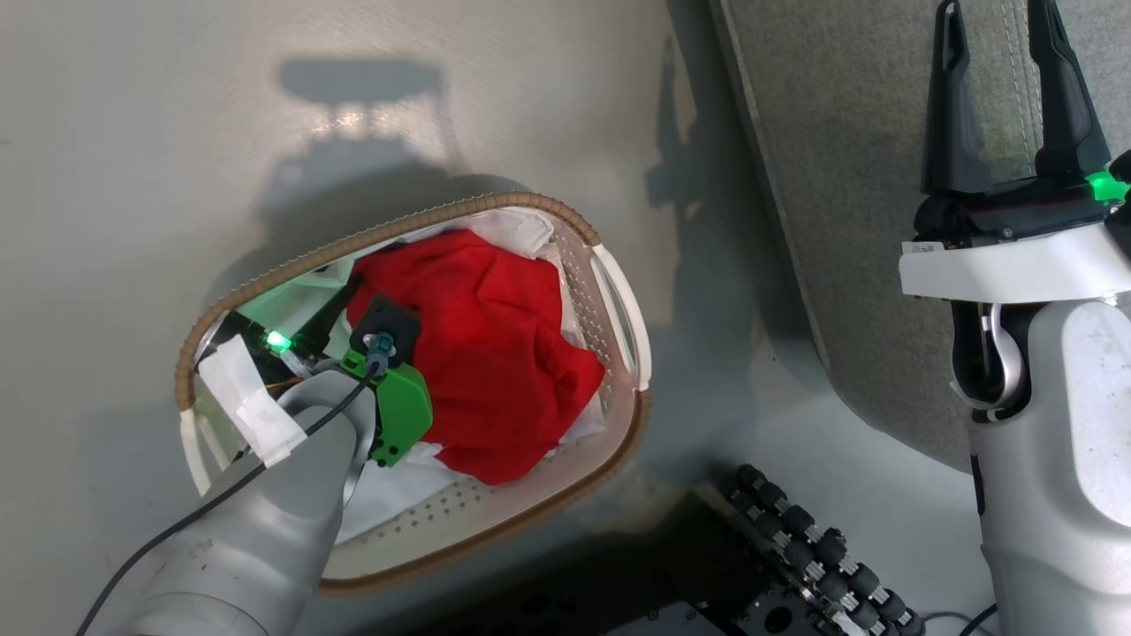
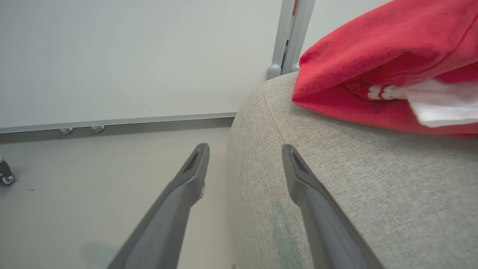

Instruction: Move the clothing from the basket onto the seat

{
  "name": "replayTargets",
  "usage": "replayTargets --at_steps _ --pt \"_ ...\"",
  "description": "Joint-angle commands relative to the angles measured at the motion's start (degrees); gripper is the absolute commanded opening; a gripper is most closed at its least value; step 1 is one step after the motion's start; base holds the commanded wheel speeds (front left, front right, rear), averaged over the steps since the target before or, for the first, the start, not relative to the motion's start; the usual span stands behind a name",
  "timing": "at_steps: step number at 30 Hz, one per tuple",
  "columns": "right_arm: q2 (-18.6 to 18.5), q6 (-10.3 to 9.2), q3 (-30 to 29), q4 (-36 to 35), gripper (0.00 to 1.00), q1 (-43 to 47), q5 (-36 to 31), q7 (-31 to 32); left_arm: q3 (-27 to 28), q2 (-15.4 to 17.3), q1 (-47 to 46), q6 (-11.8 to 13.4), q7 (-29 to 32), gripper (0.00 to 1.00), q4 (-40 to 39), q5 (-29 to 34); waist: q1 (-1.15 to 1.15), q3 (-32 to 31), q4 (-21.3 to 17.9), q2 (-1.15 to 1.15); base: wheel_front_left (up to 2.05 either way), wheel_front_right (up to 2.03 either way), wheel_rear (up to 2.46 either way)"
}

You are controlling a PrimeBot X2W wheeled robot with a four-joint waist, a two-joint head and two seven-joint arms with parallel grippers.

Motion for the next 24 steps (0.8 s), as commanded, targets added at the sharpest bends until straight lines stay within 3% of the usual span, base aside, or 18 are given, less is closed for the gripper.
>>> replayTargets --at_steps 1,7,9,12,24 --pt "-0.12 -0.06 0.10 -0.18 1.00 -0.73 0.49 -0.13 0.06 0.78 -1.26 0.61 -0.03 1.00 0.13 -0.64 -0.01 0.61 -0.57 0.00 0.00 0.00 0.00" --pt "-0.12 -0.06 0.46 0.26 1.00 -0.53 1.42 -0.13 0.02 0.63 -1.30 1.76 -0.02 1.00 0.36 -0.84 -0.01 0.97 -1.02 0.00 0.00 0.00 0.00" --pt "-0.12 -0.06 0.61 0.43 1.00 -0.46 1.72 -0.13 -0.03 0.47 -1.03 1.37 -0.01 0.53 0.99 -1.06 -0.01 0.95 -1.20 0.00 0.00 0.00 0.00" --pt "-0.12 -0.06 0.93 0.64 1.00 -0.40 1.96 -0.12 -0.11 0.17 -0.79 1.07 0.36 0.00 1.90 -1.58 -0.01 0.89 -1.56 0.00 0.00 0.00 0.00" --pt "-0.13 -0.06 0.10 1.50 1.00 0.25 1.47 -0.13 -0.90 -0.99 0.19 -0.06 0.55 0.00 2.79 -3.10 -0.01 -0.14 -1.49 0.00 0.00 0.00 0.00"
